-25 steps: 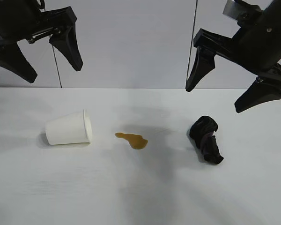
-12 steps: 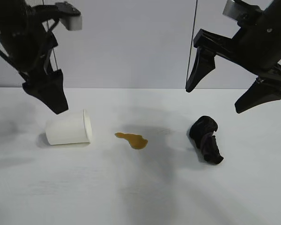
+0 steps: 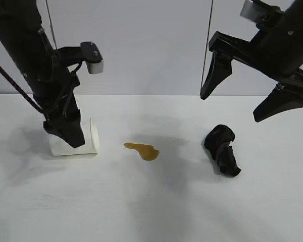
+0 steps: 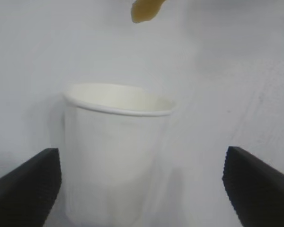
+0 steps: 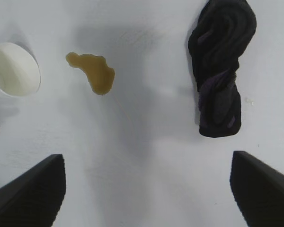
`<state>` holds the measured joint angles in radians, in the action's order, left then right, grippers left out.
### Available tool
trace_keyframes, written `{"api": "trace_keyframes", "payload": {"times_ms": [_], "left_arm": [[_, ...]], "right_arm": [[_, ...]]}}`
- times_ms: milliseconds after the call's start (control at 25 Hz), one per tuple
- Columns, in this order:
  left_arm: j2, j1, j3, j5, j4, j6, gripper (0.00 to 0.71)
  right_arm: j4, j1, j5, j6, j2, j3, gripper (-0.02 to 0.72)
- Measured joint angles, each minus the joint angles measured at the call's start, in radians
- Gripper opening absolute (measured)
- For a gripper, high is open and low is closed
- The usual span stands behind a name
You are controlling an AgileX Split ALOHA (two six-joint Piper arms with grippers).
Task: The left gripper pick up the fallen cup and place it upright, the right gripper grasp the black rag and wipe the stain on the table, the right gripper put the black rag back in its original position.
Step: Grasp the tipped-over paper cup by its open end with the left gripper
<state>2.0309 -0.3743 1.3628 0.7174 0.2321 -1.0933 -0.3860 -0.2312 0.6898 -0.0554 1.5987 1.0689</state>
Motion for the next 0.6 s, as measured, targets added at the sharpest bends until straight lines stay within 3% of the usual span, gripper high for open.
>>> {"api": "trace_keyframes", "payload": {"times_ms": [600], "left_arm": [[0.084, 0.0, 0.0, -0.12, 0.114, -0.036, 0.663]], "right_arm": [[0.0, 0.0, -0.009, 0.0, 0.0, 0.0, 0.652]]}}
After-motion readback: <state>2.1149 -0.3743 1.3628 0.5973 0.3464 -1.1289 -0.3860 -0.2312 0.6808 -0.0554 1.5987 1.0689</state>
